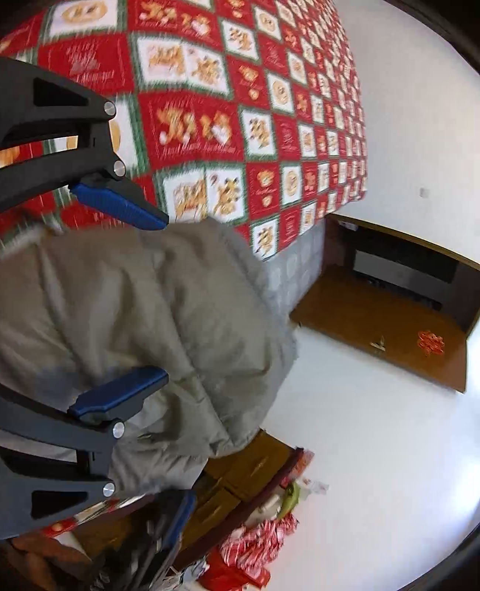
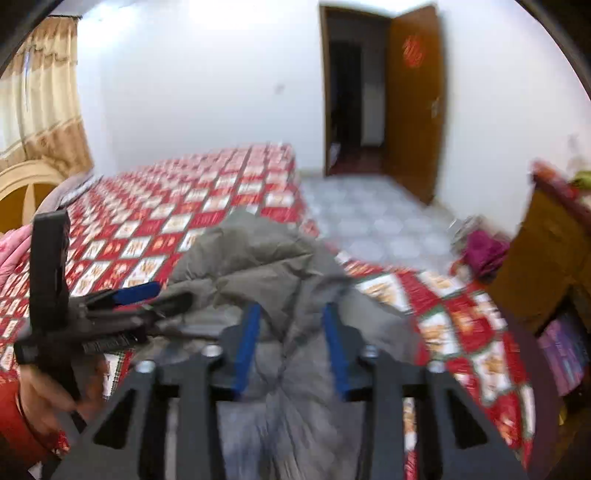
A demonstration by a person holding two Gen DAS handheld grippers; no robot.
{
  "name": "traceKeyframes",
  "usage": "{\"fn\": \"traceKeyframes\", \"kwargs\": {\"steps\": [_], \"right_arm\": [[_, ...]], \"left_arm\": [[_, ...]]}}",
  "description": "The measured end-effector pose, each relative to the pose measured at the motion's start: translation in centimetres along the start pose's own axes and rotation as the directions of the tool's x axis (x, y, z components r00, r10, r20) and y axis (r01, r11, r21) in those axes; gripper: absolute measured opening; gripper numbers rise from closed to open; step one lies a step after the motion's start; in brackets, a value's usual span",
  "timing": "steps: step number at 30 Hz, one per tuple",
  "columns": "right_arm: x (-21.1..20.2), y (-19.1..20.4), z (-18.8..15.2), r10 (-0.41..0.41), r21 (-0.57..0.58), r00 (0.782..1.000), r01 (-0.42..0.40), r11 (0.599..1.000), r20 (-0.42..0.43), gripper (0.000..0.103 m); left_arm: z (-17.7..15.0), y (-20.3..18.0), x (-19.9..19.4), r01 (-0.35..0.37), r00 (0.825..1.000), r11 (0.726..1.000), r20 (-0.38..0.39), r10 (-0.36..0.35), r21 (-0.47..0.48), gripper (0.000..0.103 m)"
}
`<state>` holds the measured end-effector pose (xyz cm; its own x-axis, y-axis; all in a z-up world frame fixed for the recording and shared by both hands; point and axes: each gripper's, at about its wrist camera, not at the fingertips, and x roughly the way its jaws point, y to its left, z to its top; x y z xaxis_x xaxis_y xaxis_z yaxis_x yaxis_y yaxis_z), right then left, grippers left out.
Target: Fold large clothes
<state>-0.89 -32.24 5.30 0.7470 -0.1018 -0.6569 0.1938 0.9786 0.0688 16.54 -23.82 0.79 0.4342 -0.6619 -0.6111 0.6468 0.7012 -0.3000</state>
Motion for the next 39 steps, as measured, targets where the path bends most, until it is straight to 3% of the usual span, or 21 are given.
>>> {"fn": "traceKeyframes", "kwargs": {"steps": [2, 4, 7, 10, 12, 17, 20, 21, 22, 25, 27, 29, 31, 35, 37, 39], "right_arm": [[4.9, -2.6, -1.1, -0.011, 0.027, 0.995, 0.014, 1.000, -0.099, 0.031], [7.7, -3.6, -3.1, -0.018, 0.070, 0.986, 0.031, 0.997, -0.168, 0.031], [7.4, -5.3, -5.6, -0.027, 0.182, 0.986, 0.057, 0.982, -0.167, 0.029], [7.2, -8.7, -8.3, 0.013, 0.363, 0.990, 0.040, 0.931, -0.142, 0.025], [7.3, -10.2, -8.7, 0.035, 0.419, 0.991, 0.024, 0.908, -0.132, 0.024], [7.6, -8.1, -6.9, -0.046, 0.322, 0.987, 0.094, 0.942, -0.152, 0.026], [6.1, -8.1, -6.4, -0.055, 0.291, 0.985, 0.101, 0.951, -0.161, 0.028], [5.2, -7.8, -6.4, -0.094, 0.291, 0.987, 0.128, 0.948, -0.128, 0.029], [2.4, -7.2, -6.5, -0.140, 0.294, 0.988, 0.151, 0.944, -0.059, 0.038], [-5.0, -4.8, -7.6, -0.221, 0.284, 0.971, 0.187, 0.940, 0.092, 0.085], [-9.7, -2.5, -8.6, -0.259, 0.264, 0.950, 0.208, 0.942, 0.176, 0.088], [-10.6, -1.0, -8.4, -0.288, 0.234, 0.933, 0.237, 0.943, 0.214, 0.088], [-12.9, 1.6, -9.1, -0.334, 0.212, 0.908, 0.285, 0.935, 0.253, 0.088], [-16.0, 4.5, -10.1, -0.338, 0.197, 0.878, 0.285, 0.938, 0.338, 0.096], [-16.9, 5.9, -10.3, -0.351, 0.180, 0.859, 0.304, 0.935, 0.373, 0.096], [-17.1, 6.7, -11.0, -0.366, 0.176, 0.841, 0.322, 0.930, 0.398, 0.098]], "left_arm": [[-0.4, -1.5, 1.2, -0.034, 0.999, 0.999, -0.022, 0.035, 0.040, 0.077], [-0.8, -3.2, 2.6, -0.060, 0.997, 0.989, -0.033, 0.065, 0.138, 0.077], [-1.6, -5.1, 4.7, -0.081, 0.994, 0.966, -0.055, 0.098, 0.247, 0.083], [-2.4, -6.3, 7.3, -0.091, 0.990, 0.949, -0.078, 0.119, 0.300, 0.091], [-2.5, -6.4, 8.1, -0.092, 0.989, 0.948, -0.081, 0.122, 0.305, 0.093], [-2.4, -5.4, 8.8, -0.088, 0.982, 0.952, -0.135, 0.133, 0.294, 0.095], [-2.7, -5.6, 5.6, -0.093, 0.981, 0.947, -0.133, 0.140, 0.307, 0.095], [-2.8, -5.6, 4.2, -0.100, 0.984, 0.946, -0.111, 0.140, 0.309, 0.095], [-3.1, -5.7, 1.9, -0.109, 0.988, 0.944, -0.073, 0.138, 0.311, 0.095], [-4.2, -6.3, -2.8, -0.136, 0.990, 0.931, 0.001, 0.144, 0.338, 0.095], [-5.4, -7.1, -5.9, -0.162, 0.987, 0.916, 0.042, 0.157, 0.367, 0.095], [-6.3, -7.5, -7.9, -0.165, 0.986, 0.915, 0.051, 0.158, 0.369, 0.095], [-7.5, -7.8, -10.3, -0.154, 0.988, 0.925, 0.049, 0.146, 0.347, 0.095], [-9.3, -7.7, -13.8, -0.128, 0.992, 0.950, 0.036, 0.123, 0.286, 0.095], [-10.1, -7.8, -15.2, -0.167, 0.986, 0.947, 0.044, 0.161, 0.276, 0.095], [-10.8, -8.1, -16.5, -0.244, 0.970, 0.932, 0.069, 0.234, 0.269, 0.095]]}}
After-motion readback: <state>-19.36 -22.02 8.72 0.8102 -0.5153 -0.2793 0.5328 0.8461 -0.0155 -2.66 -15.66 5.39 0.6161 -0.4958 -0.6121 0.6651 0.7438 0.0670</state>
